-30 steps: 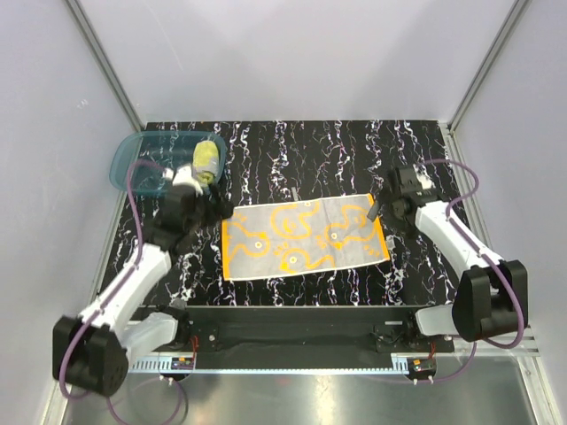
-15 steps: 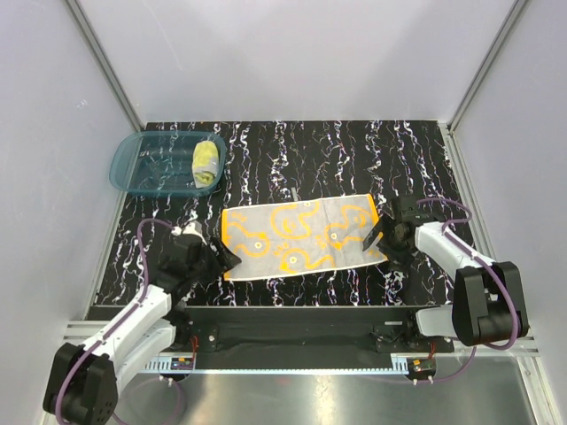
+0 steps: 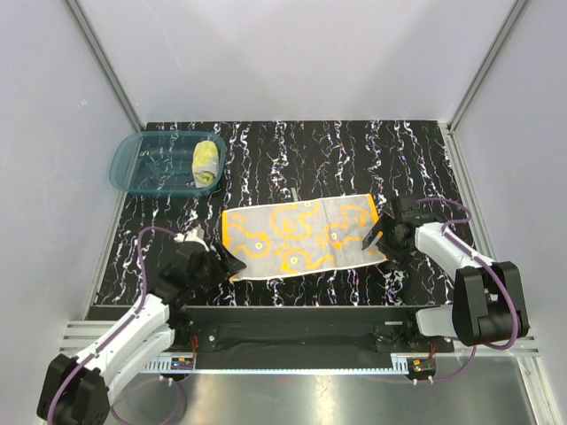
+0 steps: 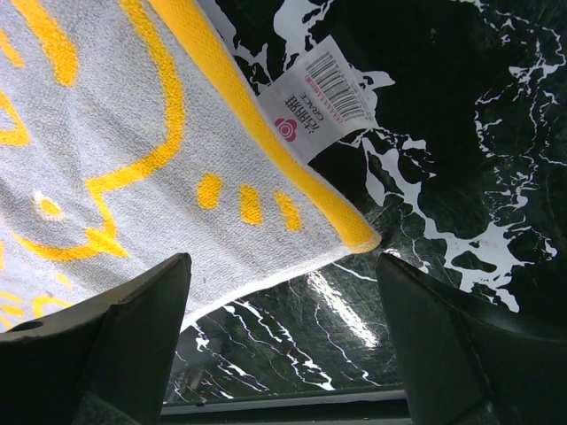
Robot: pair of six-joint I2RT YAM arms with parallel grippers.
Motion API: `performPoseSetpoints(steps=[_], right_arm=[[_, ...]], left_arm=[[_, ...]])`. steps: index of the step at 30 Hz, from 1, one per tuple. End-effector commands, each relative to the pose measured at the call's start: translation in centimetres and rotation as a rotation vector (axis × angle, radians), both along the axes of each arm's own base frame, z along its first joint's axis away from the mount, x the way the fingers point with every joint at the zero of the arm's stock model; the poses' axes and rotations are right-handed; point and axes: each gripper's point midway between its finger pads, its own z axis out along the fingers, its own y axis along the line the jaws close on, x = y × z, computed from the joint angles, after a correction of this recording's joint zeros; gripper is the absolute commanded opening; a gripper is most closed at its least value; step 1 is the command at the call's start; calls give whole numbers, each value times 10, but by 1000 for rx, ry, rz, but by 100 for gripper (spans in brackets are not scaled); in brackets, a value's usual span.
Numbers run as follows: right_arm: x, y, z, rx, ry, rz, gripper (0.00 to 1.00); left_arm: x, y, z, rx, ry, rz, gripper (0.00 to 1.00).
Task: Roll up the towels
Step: Flatten the towel
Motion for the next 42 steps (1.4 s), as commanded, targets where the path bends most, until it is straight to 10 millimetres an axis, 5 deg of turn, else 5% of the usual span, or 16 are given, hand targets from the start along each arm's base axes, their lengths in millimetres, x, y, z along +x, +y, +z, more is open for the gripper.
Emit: performPoseSetpoints(steps=[1,4,9,11,13,15,18,20,23,24,28,33,38,42], right_arm=[[13,-3,10,-12,-56,-15,92],[14,-4,12,-20,-65,-17,91],[16,-4,14,-23,-77,-9,91],[17,-4,14,-25,-76,-4,91],[17,-5,14,-28,-76,3,91],[17,-5,14,-30,-78,2,91],[16,-6,13,-31,-77,-2,88],[15,-7,11,-29,-78,-6,81],[16,-12,9,-47,-85,-29,58],[17,-14,9,-53,-88,-36,44],[15,-19,6,-80,-73,-36,21],[14,-19,8,-80,-76,-31,28],[11,-29,19,-118,-105,-91,78],[11,-26,6,-105,-68,-92,78]], left_arm=[[-15,19,-9,96,71,37,81],[-20,19,-13,105,105,28,99],[-22,16,-16,102,115,22,95],[-21,16,-18,99,116,23,86],[-22,13,-22,91,129,13,60],[-23,10,-25,80,135,6,47],[-21,9,-24,78,126,-2,36],[-19,10,-22,88,121,2,29],[-17,12,-18,96,107,7,15],[-17,12,-17,98,106,7,13],[-15,16,-13,115,96,25,10],[-11,21,-4,142,79,37,3],[-1,32,7,197,48,84,0],[10,39,17,209,18,117,0]])
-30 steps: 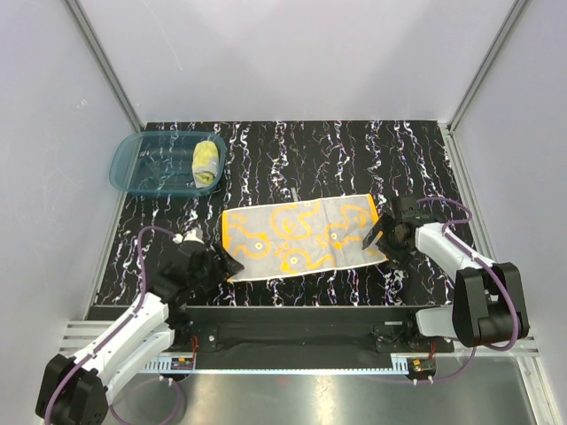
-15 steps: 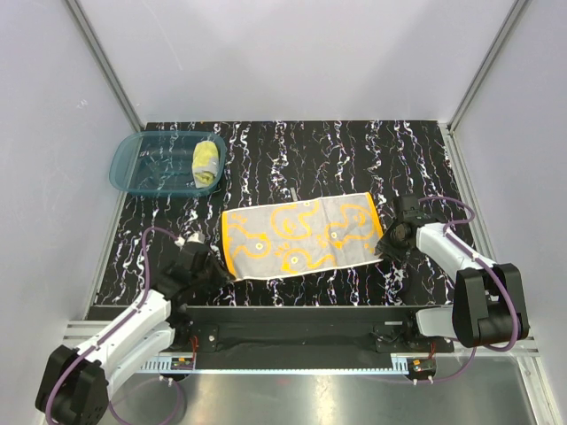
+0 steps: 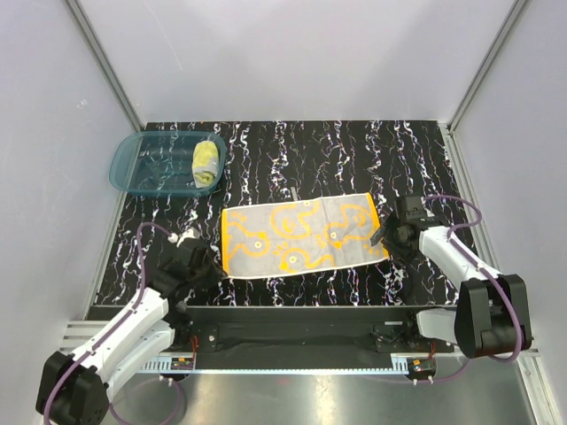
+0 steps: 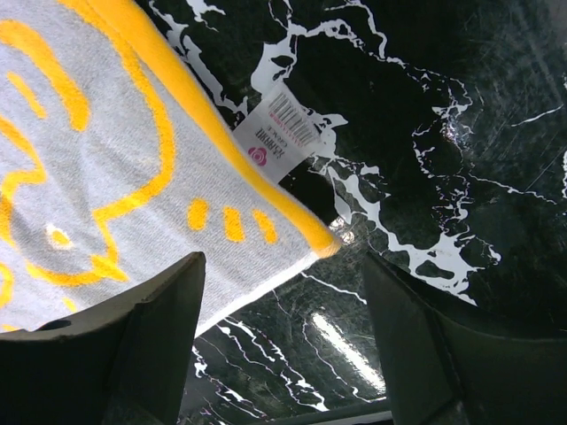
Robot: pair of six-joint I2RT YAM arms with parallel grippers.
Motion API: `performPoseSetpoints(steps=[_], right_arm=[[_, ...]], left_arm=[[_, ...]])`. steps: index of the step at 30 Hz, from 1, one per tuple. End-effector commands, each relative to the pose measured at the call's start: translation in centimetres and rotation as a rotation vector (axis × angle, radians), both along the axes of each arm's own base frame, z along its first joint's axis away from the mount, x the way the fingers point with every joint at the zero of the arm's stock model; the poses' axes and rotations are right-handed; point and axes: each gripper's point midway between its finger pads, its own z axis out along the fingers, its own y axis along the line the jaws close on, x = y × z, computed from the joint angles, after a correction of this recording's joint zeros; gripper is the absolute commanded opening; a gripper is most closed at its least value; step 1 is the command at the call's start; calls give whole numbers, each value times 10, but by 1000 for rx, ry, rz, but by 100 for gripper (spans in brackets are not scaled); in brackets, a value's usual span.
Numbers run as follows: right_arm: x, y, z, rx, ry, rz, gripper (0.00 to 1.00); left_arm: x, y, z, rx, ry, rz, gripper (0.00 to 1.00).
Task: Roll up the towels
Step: Flatten the towel, then fold the towel
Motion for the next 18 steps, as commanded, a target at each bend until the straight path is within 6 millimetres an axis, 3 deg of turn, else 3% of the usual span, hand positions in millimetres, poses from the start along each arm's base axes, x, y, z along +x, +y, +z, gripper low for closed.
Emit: performPoseSetpoints(steps=[1,5,10,15,18], right_arm=[[0,-3,-10,-10,26,-31,77],[-1,3,-24,23,48,-21,62],[0,8,-31,45,57,-4,32],[-2,10,-29,52,55,13,22],[-8,15,-26,85,44,28,10]], left_arm=[[23,9,24,31,-81,37,0],[32,15,29,21,-94,50,0],[34,14,27,11,-98,46,0],[35,14,25,15,-101,43,0],[36,13,27,10,-106,37,0]])
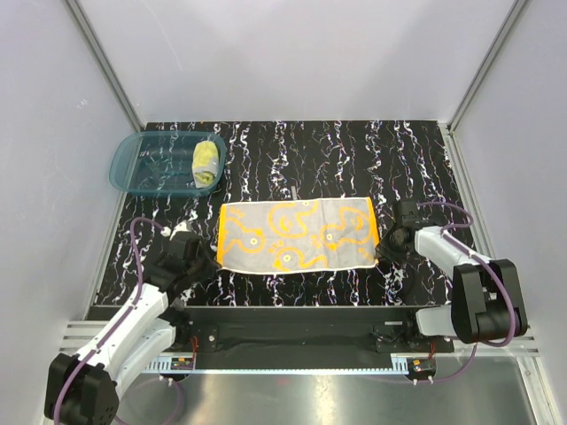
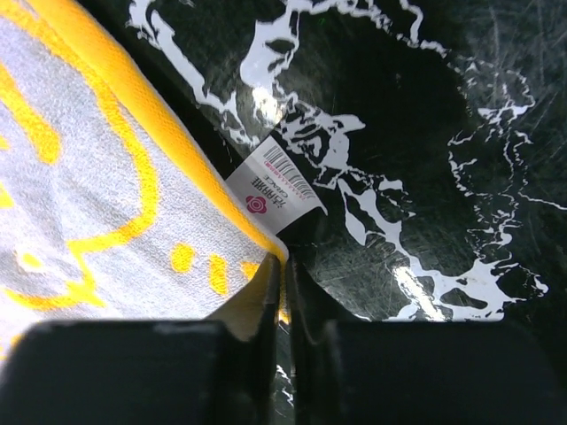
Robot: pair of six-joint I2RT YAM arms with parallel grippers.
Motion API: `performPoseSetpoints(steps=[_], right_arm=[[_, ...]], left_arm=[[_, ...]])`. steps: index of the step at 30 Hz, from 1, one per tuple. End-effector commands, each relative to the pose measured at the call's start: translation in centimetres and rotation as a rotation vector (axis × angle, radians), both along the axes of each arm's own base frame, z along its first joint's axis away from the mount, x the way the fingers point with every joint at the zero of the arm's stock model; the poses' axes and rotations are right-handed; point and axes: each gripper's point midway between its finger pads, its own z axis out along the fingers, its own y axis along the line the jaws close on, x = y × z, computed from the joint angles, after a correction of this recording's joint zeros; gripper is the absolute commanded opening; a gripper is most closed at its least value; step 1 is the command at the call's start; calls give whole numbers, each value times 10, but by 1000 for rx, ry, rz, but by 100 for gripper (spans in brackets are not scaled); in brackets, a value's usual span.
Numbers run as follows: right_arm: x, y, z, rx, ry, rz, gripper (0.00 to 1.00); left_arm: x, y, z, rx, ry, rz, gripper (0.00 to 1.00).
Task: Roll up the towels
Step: Fold the towel
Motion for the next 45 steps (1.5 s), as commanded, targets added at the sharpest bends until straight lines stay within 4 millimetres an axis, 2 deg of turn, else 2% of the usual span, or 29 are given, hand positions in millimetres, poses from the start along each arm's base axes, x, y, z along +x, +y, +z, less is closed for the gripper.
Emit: performPoseSetpoints(steps=[1,2,6,9,10,12,13,15,16,18,19,20,25,27,29,30,32,33,34,36,37,41,42,44,45], right_arm=[[-9,5,1,35,-6,19,4],[-10,8,4,56,-20,24,0],[-12,11,12,74,-39,18,0],[-2,4,22,34,-59,23,0],[7,4,33,24,-75,29,0],[16,1,38,0,-74,39,0],[27,2,49,2,-97,43,0],[37,-2,53,-27,-110,40,0],[47,-1,59,-31,-121,43,0],[57,-1,61,-42,-124,53,0],[67,0,68,-42,-139,57,0],[70,0,64,-47,-122,63,0],[98,3,72,-45,-141,78,0],[113,5,82,-39,-168,83,0],[124,8,79,-27,-155,88,0],[135,10,87,-26,-175,90,0],[144,15,82,-6,-154,105,0],[154,16,90,-6,-177,108,0],[158,17,83,-8,-156,113,0],[173,18,88,-12,-173,117,0],[176,18,80,-13,-152,121,0],[195,23,71,-11,-128,138,0],[202,24,74,-6,-134,138,0],[208,25,63,-6,-108,147,0],[215,25,68,-7,-120,148,0]], left_arm=[[13,-6,15,-21,-63,-19,0],[14,-6,17,-21,-68,-21,0],[15,-3,22,-5,-79,-23,0],[25,4,30,38,-89,-6,0],[30,2,38,29,-102,-10,0],[39,0,45,22,-115,-11,0],[46,-1,55,21,-138,-8,0],[57,1,63,38,-151,-1,0],[67,4,75,47,-178,13,0],[78,5,78,58,-177,15,0],[85,4,86,49,-192,16,0],[91,4,85,49,-181,20,0],[117,7,99,35,-215,49,0],[128,6,101,25,-218,51,0],[138,7,97,26,-205,56,0],[143,6,101,22,-214,53,0],[151,8,95,26,-202,61,0],[156,8,97,27,-207,63,0],[159,11,95,32,-203,70,0],[168,11,89,36,-191,70,0],[172,13,86,37,-183,71,0],[188,16,71,40,-146,81,0],[192,19,71,39,-146,91,0],[195,24,65,40,-134,106,0],[197,31,64,41,-135,123,0]])
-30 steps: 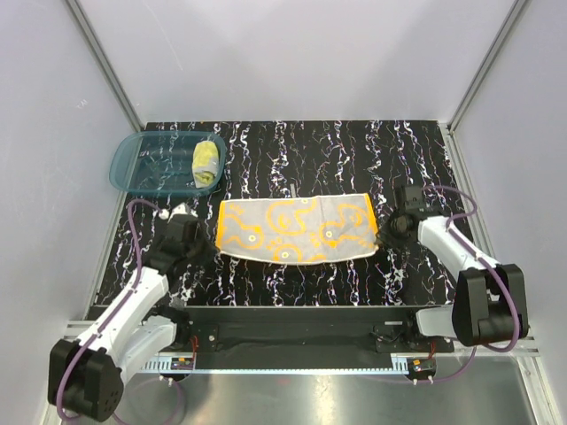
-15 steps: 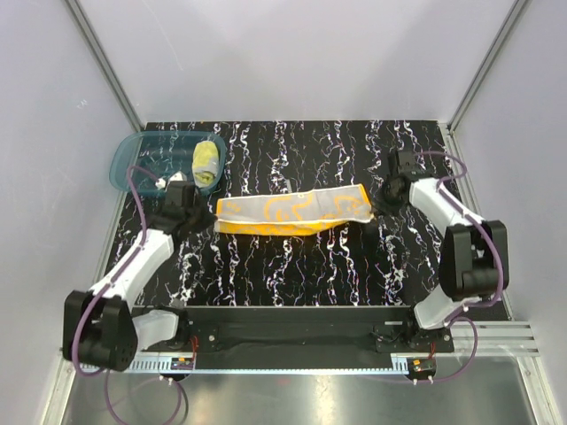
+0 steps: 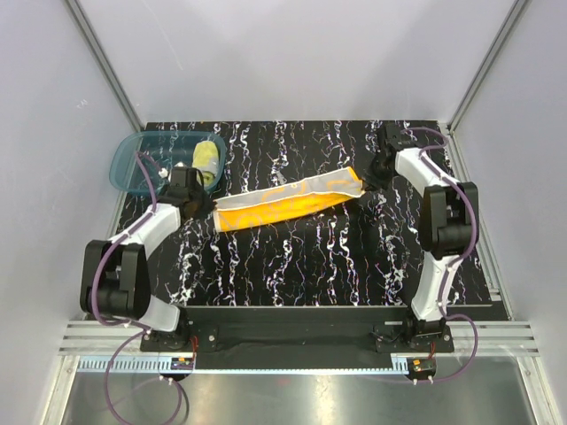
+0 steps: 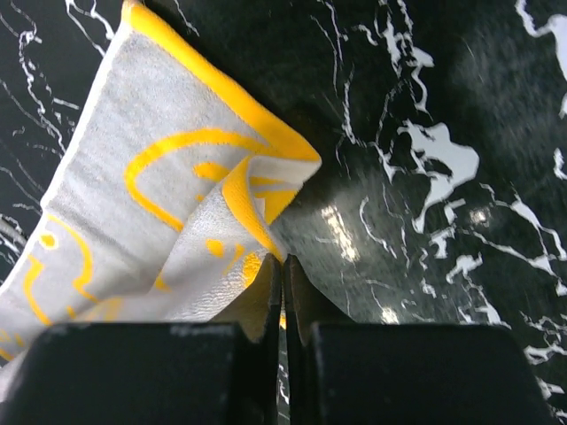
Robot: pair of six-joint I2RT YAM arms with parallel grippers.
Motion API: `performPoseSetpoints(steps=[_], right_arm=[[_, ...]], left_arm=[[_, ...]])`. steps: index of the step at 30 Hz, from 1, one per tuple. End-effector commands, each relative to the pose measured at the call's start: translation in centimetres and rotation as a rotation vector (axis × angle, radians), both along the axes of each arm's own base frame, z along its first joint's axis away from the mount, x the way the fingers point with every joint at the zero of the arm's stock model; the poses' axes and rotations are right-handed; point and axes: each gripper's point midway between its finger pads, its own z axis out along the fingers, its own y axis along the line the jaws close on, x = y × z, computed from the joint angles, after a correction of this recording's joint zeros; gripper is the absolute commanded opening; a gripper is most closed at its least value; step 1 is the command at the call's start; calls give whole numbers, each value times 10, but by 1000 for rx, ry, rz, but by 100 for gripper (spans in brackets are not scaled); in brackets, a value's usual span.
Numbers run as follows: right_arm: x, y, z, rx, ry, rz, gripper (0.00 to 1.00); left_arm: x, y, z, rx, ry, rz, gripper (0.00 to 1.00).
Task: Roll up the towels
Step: Fold the towel
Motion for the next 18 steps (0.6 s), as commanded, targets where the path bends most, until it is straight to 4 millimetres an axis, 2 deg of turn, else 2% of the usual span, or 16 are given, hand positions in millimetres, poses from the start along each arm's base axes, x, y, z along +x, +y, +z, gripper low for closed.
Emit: performPoseSetpoints(steps=[1,5,6,7,10,12,14,15,16,18], right_arm=[[16,1,4,3,3,28,0],[34,2,4,2,2,36,0],[42,2,13,3,-15,36,0],[45,4,6,7,-1,42,0],[56,5,5,3,2,49,0],[61,3,3,-1,15,44,4],[64,5,2,12,17,47,18],[70,7,4,21,1,46,40],[73,10,4,38,-7,49,51],[86,12,11,58,-41,47,63]], left_arm=[[27,11,19,-3,-89,21,0],[32,16,11,-27,-76,23,0],[34,16,10,-28,-78,22,0],[34,18,8,-27,-72,23,0],[42,18,-2,-29,-54,13,0],[46,19,-4,-30,-45,8,0],[49,19,-11,-34,-31,8,0],[50,18,-12,-41,-29,5,0],[52,18,-16,-48,-27,8,9],[52,18,-20,-61,-21,10,17]])
